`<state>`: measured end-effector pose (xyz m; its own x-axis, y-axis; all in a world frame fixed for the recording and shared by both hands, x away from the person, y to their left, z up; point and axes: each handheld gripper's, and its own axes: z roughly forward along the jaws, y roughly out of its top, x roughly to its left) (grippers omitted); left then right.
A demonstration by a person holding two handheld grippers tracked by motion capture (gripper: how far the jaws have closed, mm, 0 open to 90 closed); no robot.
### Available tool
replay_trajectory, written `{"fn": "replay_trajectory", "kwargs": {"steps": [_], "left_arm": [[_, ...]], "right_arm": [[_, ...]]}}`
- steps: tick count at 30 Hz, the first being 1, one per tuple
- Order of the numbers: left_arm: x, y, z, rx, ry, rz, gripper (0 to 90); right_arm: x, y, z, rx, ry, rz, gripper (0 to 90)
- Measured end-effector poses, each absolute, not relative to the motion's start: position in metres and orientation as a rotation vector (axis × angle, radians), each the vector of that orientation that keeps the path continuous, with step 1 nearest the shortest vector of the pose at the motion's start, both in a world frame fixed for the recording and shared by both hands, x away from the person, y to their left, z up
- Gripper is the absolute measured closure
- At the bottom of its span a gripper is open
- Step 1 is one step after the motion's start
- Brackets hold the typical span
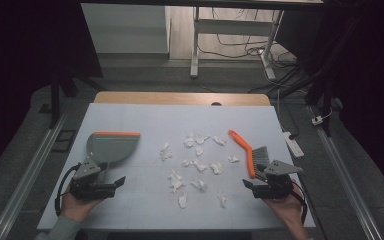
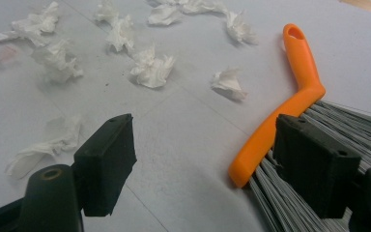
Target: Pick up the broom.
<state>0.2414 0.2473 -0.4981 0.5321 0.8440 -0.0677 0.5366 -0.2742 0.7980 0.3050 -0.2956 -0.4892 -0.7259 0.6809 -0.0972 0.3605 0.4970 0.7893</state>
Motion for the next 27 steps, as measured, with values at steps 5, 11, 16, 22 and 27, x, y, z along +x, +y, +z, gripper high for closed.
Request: {"fn": "replay_trajectory", "kwargs": {"steps": [5, 11, 16, 22, 27], "left_arm": [[0.242, 0.245, -0.498, 1.959, 1.111, 0.487, 16.7], [0.243, 0.249, -0.501, 1.948, 1.138, 0.476, 12.8], [0.241, 0.251, -0.501, 1.931, 1.136, 0.473, 13.3], [0.242, 0.255, -0.502, 1.929, 1.139, 0.48, 13.5], [0.242, 0.258, -0.503, 1.914, 1.146, 0.469, 14.1]], "right_arm": [[0.304, -0.295, -0.487, 0.859, 2.343, 1.098, 23.0], [0.306, -0.293, -0.485, 0.851, 2.342, 1.112, 23.0], [0.309, -0.288, -0.486, 0.841, 2.359, 1.092, 23.4], [0.309, -0.288, -0.484, 0.85, 2.361, 1.116, 23.7], [0.311, -0.285, -0.482, 0.865, 2.355, 1.139, 23.7]]}}
